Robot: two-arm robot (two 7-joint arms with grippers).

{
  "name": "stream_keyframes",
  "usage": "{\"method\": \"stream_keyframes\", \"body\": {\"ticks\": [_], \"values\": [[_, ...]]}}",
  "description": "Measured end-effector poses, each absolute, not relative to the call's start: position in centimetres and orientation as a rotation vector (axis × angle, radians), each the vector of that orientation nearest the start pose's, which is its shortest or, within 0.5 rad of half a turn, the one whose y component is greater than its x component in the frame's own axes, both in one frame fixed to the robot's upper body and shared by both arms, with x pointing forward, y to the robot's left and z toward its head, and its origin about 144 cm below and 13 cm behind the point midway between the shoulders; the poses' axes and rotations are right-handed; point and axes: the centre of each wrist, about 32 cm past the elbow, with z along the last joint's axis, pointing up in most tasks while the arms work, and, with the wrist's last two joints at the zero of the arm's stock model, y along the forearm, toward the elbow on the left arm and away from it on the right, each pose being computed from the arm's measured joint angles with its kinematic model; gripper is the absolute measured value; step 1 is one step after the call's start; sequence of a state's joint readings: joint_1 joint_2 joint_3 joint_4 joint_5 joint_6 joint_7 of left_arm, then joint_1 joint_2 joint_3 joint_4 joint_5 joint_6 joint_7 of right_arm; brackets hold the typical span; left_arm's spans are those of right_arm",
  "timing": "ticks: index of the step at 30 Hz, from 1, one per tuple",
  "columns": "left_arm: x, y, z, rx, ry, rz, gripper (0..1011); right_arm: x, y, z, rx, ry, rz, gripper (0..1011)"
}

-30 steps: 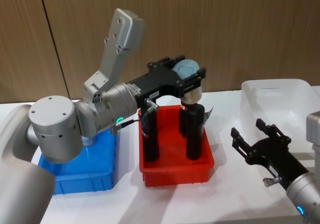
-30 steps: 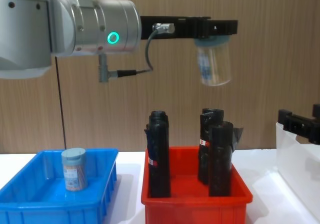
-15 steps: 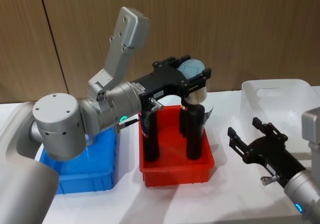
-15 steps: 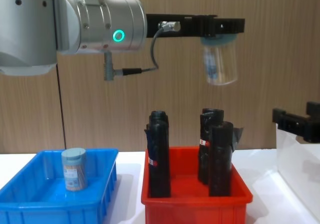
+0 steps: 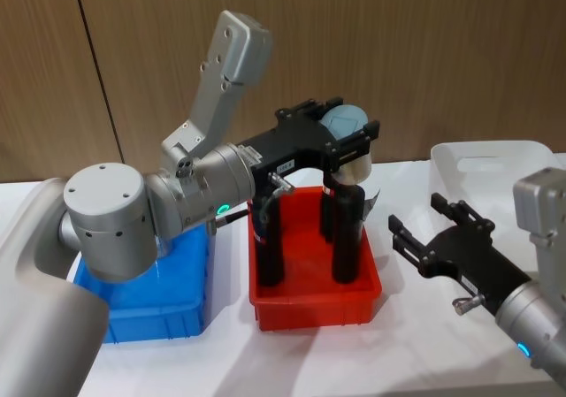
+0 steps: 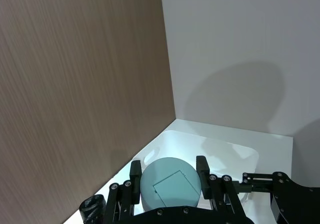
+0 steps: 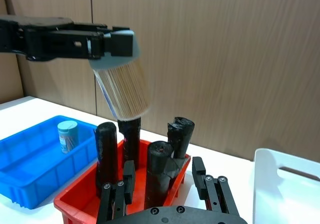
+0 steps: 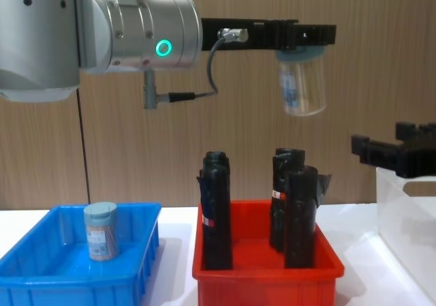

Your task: Pick the cotton swabs from the blue box and place them into the white box.

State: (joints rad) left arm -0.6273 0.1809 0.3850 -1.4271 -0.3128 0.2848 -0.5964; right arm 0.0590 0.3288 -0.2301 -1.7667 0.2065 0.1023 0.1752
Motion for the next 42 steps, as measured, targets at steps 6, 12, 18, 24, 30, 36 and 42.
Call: {"method": "stream_keyframes", "body": {"ticks": [6, 12, 18, 24, 30, 36, 42], "values": [[58.7, 16.9, 132.3, 0.0, -0.123, 0.624, 669, 46.5, -23.2, 121.9, -0.043, -0.175, -1.107, 719], [58.7, 16.9, 132.3, 0.0, -0.123, 0.623, 669, 46.9, -23.1, 122.4, -0.043, -0.195, -1.092, 869], [58.7, 16.9, 132.3, 0.0, -0.123, 0.622, 669, 47.2, -22.9, 122.9, -0.038, -0.211, -1.081, 1001], [58.7, 16.9, 132.3, -0.001, -0.123, 0.622, 669, 47.6, -22.7, 123.2, -0.036, -0.22, -1.072, 1001], [58.7, 16.9, 132.3, -0.001, -0.123, 0.622, 669, 48.1, -22.4, 123.5, -0.034, -0.224, -1.059, 1001], [58.7, 16.9, 132.3, -0.001, -0.123, 0.622, 669, 48.8, -22.2, 123.7, -0.032, -0.225, -1.042, 1001], [58.7, 16.9, 132.3, -0.001, -0.123, 0.622, 669, 49.5, -21.9, 123.8, -0.027, -0.221, -1.025, 1002]]}}
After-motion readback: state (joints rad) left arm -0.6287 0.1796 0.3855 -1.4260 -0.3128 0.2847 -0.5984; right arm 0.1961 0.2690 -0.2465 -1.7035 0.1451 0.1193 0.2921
